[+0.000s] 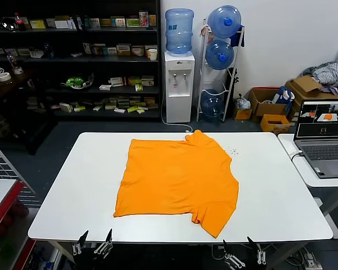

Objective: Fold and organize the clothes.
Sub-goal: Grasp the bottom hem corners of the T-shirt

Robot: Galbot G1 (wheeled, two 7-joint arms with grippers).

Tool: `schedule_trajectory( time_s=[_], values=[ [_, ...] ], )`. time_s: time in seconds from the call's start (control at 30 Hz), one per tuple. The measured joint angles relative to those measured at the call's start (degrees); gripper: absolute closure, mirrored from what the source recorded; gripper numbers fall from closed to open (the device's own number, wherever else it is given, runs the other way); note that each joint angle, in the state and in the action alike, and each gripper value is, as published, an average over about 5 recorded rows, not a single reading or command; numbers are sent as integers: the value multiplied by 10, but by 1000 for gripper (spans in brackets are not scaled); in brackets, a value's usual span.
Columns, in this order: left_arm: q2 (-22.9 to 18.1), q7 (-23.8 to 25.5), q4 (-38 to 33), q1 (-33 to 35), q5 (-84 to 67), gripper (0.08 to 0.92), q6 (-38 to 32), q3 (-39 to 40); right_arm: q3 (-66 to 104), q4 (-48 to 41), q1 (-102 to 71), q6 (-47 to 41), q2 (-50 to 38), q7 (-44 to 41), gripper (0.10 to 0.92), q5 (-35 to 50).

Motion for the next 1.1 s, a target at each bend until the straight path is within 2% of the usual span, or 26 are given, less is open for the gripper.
schedule_trajectory(
  time_s=[0.23, 0.73, 1.1],
  values=[
    [0, 5, 8, -22, -12, 177, 9, 6, -6, -1, 12, 0, 0, 7, 203, 1],
    [-9, 14, 86, -146, -42, 177, 48, 43, -56, -72, 128, -47, 23, 61, 203, -10],
    [-22, 14, 120, -180, -40, 177, 58, 60, -80, -114, 173, -61, 41, 80, 210, -21]
  ],
)
